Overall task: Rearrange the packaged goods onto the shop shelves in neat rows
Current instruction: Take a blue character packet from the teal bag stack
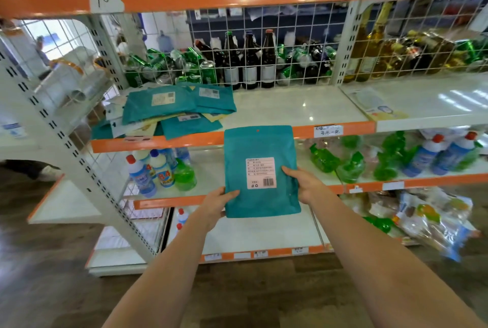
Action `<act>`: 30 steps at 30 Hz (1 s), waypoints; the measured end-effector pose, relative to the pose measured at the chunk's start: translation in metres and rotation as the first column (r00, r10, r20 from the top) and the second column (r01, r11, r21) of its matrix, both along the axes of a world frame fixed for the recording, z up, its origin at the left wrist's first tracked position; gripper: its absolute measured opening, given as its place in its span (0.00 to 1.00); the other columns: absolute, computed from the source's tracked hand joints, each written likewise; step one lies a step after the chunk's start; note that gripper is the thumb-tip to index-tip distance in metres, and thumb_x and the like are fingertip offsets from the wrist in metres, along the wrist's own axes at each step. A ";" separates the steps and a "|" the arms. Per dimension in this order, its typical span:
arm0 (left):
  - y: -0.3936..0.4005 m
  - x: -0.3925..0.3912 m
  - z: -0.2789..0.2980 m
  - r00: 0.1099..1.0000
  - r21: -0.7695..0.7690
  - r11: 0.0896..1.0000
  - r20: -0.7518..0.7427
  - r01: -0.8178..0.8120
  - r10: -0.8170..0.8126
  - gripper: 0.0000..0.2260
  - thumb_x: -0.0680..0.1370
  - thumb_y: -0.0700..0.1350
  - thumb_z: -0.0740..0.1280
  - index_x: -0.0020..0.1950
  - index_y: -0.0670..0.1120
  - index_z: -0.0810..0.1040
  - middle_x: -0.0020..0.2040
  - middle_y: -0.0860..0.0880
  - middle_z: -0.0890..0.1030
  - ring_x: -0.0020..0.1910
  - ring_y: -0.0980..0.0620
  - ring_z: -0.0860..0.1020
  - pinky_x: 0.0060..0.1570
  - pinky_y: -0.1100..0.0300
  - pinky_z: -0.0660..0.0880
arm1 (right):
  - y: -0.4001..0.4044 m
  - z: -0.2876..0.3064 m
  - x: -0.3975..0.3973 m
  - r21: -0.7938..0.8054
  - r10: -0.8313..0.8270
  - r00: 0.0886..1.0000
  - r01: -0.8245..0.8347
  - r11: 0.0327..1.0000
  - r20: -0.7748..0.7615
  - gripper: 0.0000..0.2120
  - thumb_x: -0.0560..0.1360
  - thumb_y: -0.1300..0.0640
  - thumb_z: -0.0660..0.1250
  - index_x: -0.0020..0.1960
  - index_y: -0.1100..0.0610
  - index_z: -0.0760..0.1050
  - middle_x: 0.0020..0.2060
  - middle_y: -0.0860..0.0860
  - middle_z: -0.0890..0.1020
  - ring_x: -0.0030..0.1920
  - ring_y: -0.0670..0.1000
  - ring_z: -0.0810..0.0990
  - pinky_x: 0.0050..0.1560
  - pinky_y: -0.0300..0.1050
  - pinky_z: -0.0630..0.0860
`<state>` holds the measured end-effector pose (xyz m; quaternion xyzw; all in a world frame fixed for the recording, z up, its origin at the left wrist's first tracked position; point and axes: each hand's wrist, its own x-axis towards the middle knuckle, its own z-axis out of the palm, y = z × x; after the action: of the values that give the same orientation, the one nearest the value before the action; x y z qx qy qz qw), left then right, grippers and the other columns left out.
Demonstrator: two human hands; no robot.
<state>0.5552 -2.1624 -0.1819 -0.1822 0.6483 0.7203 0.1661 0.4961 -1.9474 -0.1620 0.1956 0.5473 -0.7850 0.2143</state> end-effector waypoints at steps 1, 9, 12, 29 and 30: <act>0.000 0.001 -0.001 1.000 0.008 1.000 0.002 -0.002 0.002 0.15 0.79 0.41 0.65 0.65 0.41 0.72 0.61 0.44 0.78 0.55 0.48 0.76 0.49 0.56 0.75 | -0.002 0.003 0.002 0.020 0.007 1.000 -0.008 1.000 0.006 0.12 0.77 0.60 0.66 0.60 0.59 0.74 0.54 0.57 0.81 0.50 0.59 0.80 0.51 0.59 0.77; 0.002 -0.003 -0.002 0.996 -0.068 0.994 -0.004 -0.088 0.088 0.12 0.78 0.39 0.66 0.61 0.39 0.74 0.60 0.39 0.79 0.49 0.45 0.78 0.49 0.55 0.76 | -0.011 0.001 0.002 0.280 0.026 0.996 -0.048 0.959 0.082 0.13 0.77 0.59 0.63 0.60 0.62 0.74 0.46 0.55 0.81 0.45 0.55 0.80 0.52 0.52 0.77; 0.006 -0.007 0.005 0.995 -0.193 0.977 -0.070 -0.087 0.074 0.12 0.78 0.39 0.66 0.60 0.37 0.75 0.55 0.40 0.80 0.48 0.46 0.78 0.43 0.60 0.75 | -0.016 0.012 0.006 0.347 0.005 0.996 -0.034 0.937 0.086 0.11 0.79 0.60 0.59 0.60 0.60 0.71 0.47 0.55 0.78 0.43 0.53 0.76 0.43 0.46 0.76; 0.055 0.012 0.001 0.866 -0.991 0.130 -0.069 -0.004 -0.496 0.09 0.81 0.48 0.58 0.57 0.46 0.71 0.53 0.47 0.79 0.51 0.45 0.78 0.52 0.53 0.70 | -0.070 0.008 0.008 0.446 0.098 0.977 -0.173 0.878 0.187 0.13 0.78 0.54 0.64 0.57 0.62 0.69 0.42 0.57 0.77 0.47 0.56 0.78 0.53 0.53 0.76; 0.058 0.014 0.000 0.851 -0.997 0.077 -0.055 -0.017 -0.523 0.09 0.81 0.47 0.58 0.59 0.46 0.70 0.55 0.47 0.78 0.53 0.46 0.78 0.54 0.54 0.69 | -0.070 0.004 0.008 0.459 0.077 0.981 -0.151 0.875 0.176 0.11 0.78 0.58 0.63 0.57 0.63 0.69 0.43 0.58 0.78 0.45 0.57 0.79 0.50 0.52 0.77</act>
<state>0.5693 -2.1045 -0.1820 0.0277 0.9955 0.0900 -0.0068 0.5045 -2.0175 -0.1575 0.2684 0.7140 -0.5974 0.2476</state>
